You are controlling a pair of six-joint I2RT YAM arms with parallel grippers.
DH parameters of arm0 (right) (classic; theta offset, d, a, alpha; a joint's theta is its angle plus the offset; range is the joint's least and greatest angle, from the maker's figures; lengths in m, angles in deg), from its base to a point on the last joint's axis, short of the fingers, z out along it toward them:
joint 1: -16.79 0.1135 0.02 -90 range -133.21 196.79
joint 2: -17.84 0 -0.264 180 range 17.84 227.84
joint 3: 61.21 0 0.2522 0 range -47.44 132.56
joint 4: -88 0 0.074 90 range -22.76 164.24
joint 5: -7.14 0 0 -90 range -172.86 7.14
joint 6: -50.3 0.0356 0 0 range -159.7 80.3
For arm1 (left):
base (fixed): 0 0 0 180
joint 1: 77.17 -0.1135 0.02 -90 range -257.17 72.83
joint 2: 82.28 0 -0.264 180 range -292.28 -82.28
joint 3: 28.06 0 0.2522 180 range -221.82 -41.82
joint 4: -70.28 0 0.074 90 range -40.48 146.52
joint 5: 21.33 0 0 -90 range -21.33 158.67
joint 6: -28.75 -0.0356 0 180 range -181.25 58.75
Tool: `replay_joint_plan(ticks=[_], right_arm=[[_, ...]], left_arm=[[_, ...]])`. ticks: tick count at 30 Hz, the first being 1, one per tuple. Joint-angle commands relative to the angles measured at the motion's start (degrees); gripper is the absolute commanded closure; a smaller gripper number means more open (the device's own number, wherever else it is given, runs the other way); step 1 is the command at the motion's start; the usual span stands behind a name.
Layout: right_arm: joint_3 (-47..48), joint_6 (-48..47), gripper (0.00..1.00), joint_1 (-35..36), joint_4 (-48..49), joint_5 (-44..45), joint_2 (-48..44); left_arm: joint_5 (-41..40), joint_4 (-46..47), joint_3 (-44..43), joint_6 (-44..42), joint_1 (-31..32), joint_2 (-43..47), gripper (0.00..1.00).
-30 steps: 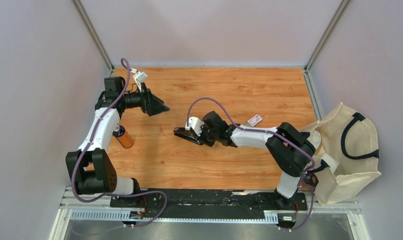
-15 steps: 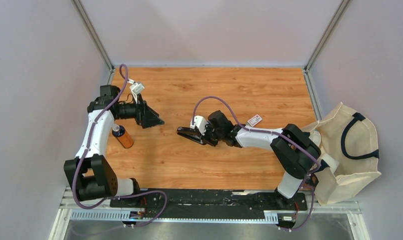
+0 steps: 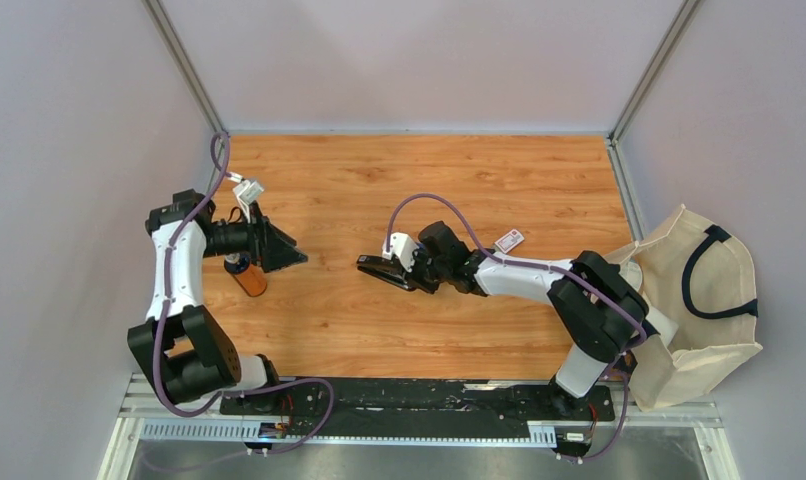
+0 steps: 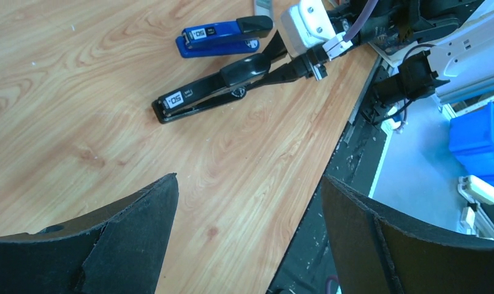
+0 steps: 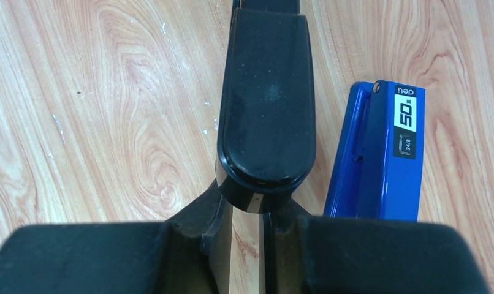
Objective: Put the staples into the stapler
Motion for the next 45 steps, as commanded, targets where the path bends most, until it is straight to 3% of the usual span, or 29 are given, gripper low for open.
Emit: replay_joint_plan(ticks=[1,4,9,17,21,26,32,35,37,41,45], right_arm=[[-0.86,-2.27,0.90,-0.32,-3.41,0.62,-2.07],[-1.38,-2.36,0.89,-0.58,-3.32,0.27,-2.42],[-2.61,-1.92,0.86,-1.63,-2.18,-0.96,-2.77],[-4.55,-0.25,0.77,-2.51,2.12,2.28,-4.79],[-4.90,2.20,0.65,-2.51,4.30,3.95,-4.09],[-6.39,7.74,0.62,-2.43,8.97,4.57,-3.74],[-6.75,8.11,0.61,-2.07,10.57,6.69,-8.12],[-4.82,7.23,0.58,-2.07,6.81,3.45,-9.89],[-0.80,3.56,0.50,-1.81,-1.50,-1.81,-9.63],[8.71,-2.96,0.32,0.65,-18.76,-3.69,-8.22],[10.21,-2.71,0.18,0.91,-20.19,3.93,-10.85]], left_arm=[[5.10,-12.55,-2.83,-12.70,-1.22,-1.83,0.07],[7.13,-24.75,-5.38,-26.03,-1.39,-5.78,0.07],[9.24,-26.82,-4.60,-30.38,-3.06,-7.21,0.07],[10.12,-26.91,-4.77,-29.16,-4.82,-5.89,0.06],[10.38,-26.91,-5.30,-28.11,-5.00,-7.20,0.07],[11.00,-26.91,-5.65,-28.28,-5.35,-7.91,0.06],[10.47,-26.64,-6.09,-28.29,-5.44,-7.29,0.06],[9.42,-23.93,-6.70,-23.90,-5.44,-7.47,0.06],[7.50,-21.56,-7.23,-19.78,-5.09,-6.95,0.06],[-7.94,4.92,-3.30,6.81,-2.63,0.32,0.06],[-19.92,23.51,3.22,22.05,-0.61,10.45,0.06]])
